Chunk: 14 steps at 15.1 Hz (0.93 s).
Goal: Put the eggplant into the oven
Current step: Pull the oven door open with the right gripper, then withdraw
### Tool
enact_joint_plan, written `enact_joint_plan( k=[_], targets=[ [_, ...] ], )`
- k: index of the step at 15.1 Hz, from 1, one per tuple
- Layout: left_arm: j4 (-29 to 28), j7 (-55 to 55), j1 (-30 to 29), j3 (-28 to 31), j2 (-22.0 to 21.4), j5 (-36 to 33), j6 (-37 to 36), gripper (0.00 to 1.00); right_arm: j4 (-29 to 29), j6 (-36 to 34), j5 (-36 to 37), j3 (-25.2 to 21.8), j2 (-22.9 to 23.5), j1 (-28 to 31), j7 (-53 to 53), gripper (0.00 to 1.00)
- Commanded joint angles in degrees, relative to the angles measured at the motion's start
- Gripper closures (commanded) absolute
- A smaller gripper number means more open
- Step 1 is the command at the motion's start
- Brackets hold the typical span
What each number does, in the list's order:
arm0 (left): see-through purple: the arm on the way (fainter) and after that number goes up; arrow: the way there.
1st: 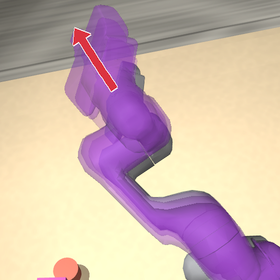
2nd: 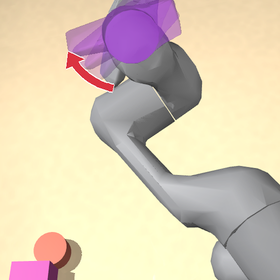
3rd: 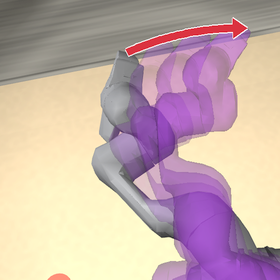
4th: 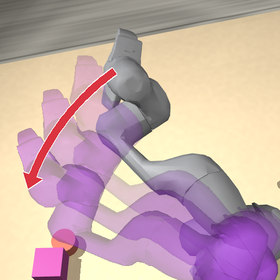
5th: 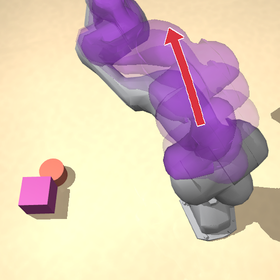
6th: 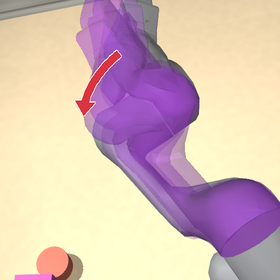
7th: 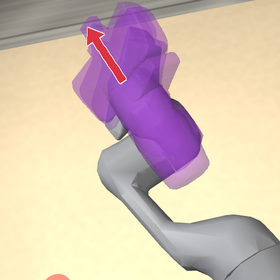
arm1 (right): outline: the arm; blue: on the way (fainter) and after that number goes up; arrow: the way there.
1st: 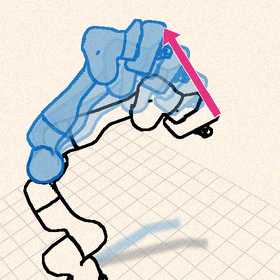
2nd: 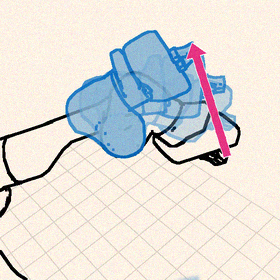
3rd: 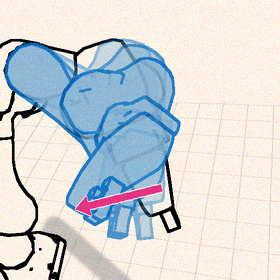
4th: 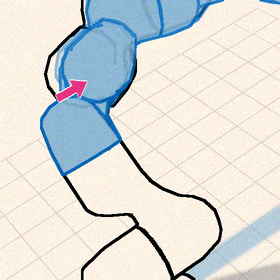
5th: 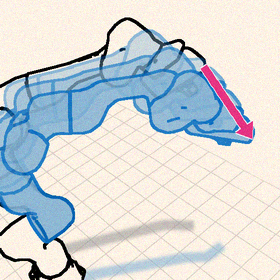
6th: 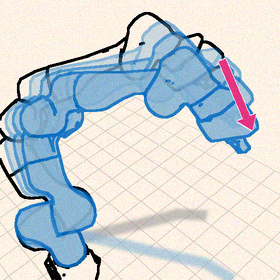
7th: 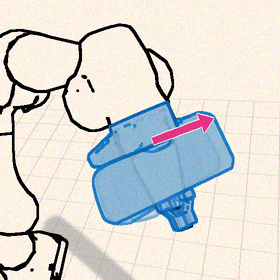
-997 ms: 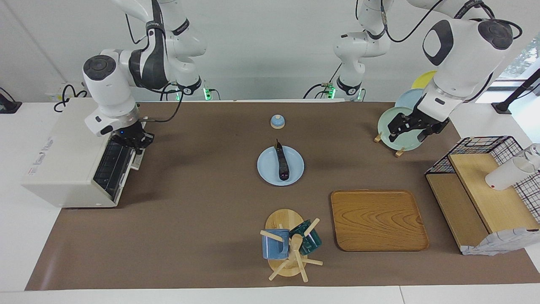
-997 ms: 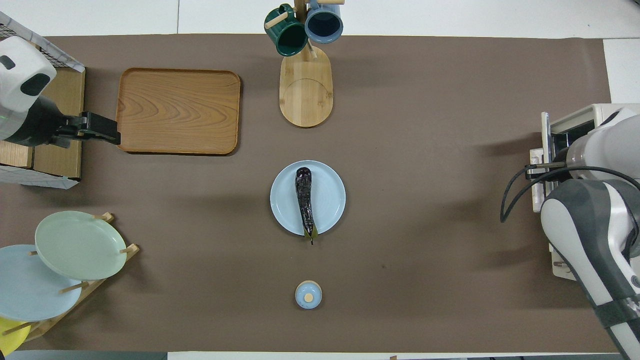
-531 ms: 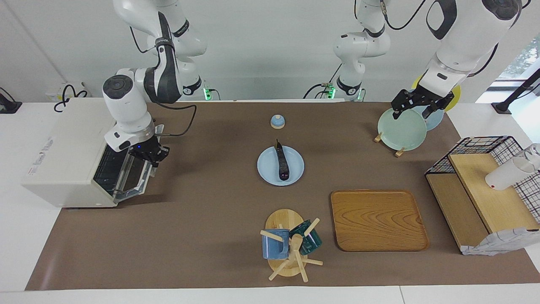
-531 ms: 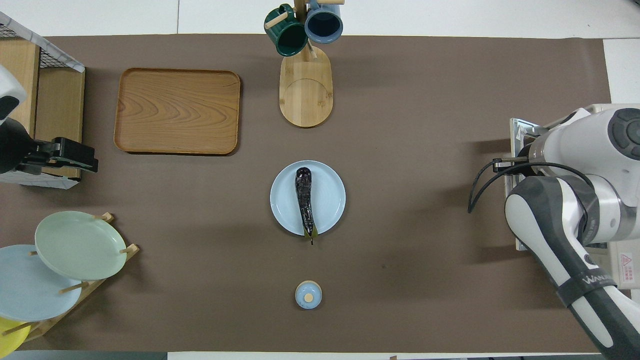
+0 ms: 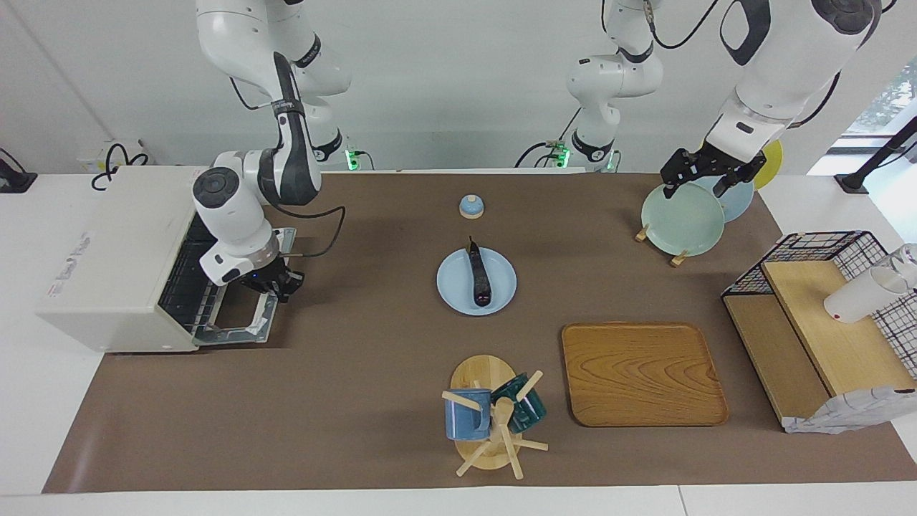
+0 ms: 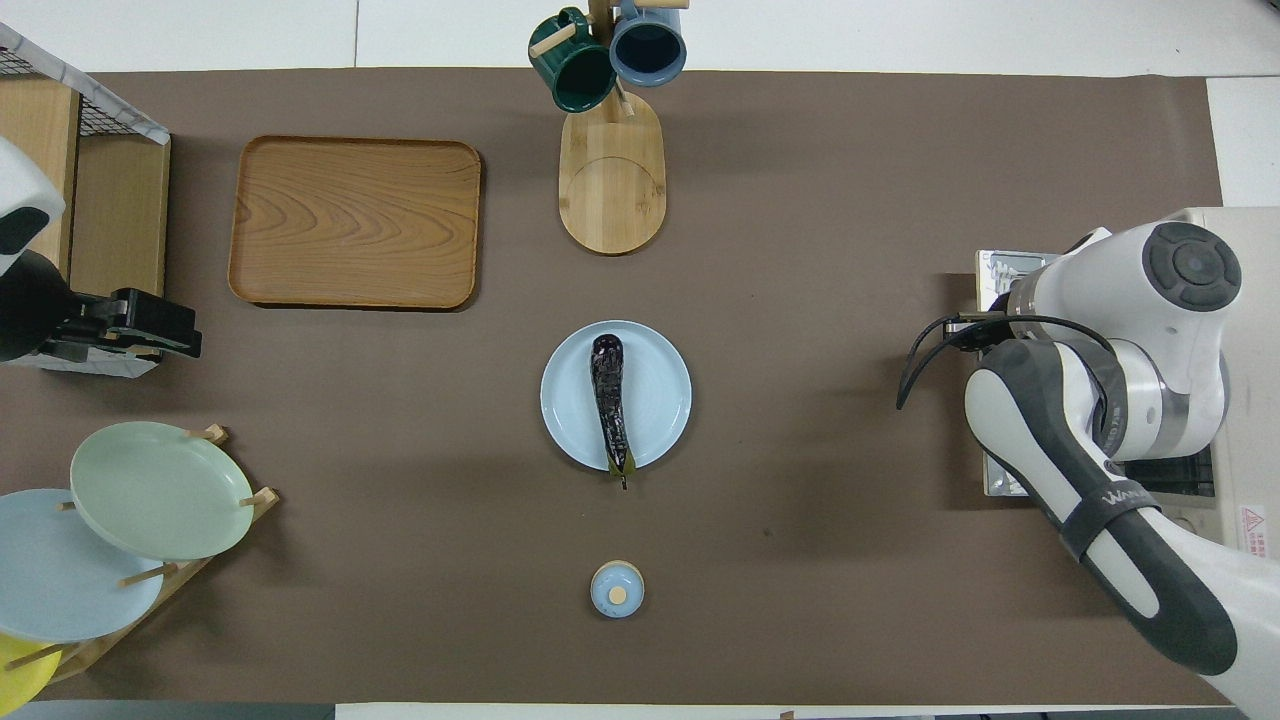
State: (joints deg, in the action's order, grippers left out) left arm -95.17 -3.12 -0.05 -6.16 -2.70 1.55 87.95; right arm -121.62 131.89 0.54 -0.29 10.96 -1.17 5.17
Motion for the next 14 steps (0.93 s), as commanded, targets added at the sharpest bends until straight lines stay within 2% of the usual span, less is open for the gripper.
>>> enact_joint_plan(
  k=[1, 6, 8, 10, 11, 12, 13, 14],
  targets=[
    [1.0, 0.3, 3.6, 3.3, 0.6, -0.9, -0.2, 0.0, 0.9, 2.5, 0.0, -1.0, 1.2, -0.6, 1.8, 1.0],
    [0.7, 0.2, 2.9, 2.7, 0.2, -1.0, 0.5, 0.0, 1.4, 2.5, -1.9, -0.9, 2.8, -0.9, 3.3, 1.0],
    [0.6, 0.1, 3.0, 2.9, 0.0, -0.9, 0.6, 0.0, 5.1, -2.1, -5.1, -0.1, 2.9, -3.7, 6.0, 1.0],
    [0.8, -0.4, 3.0, 2.7, 0.3, -0.6, 0.9, 0.0, 9.5, -6.5, -5.2, 0.1, 2.9, -8.2, 12.9, 1.0],
    [0.9, -0.4, 3.0, 2.7, 0.5, -0.5, 1.2, 0.0, 11.6, -7.7, -5.1, 0.1, 3.0, -11.0, 17.1, 0.91],
    [0.9, -0.3, 3.0, 2.8, 0.6, -0.6, 1.2, 0.0, 12.9, -8.1, -4.4, 0.1, 3.1, -13.7, 20.4, 0.86],
    [0.9, 0.0, 3.0, 2.8, 0.6, -0.6, 1.0, 0.0, 14.1, -8.1, -4.1, 0.0, 3.5, -17.2, 22.8, 0.73],
    [0.9, 0.2, 3.0, 2.8, 0.6, -0.6, 0.9, 0.0, 15.6, -8.1, -3.3, -0.1, 4.1, -20.1, 24.3, 0.69]
  ],
)
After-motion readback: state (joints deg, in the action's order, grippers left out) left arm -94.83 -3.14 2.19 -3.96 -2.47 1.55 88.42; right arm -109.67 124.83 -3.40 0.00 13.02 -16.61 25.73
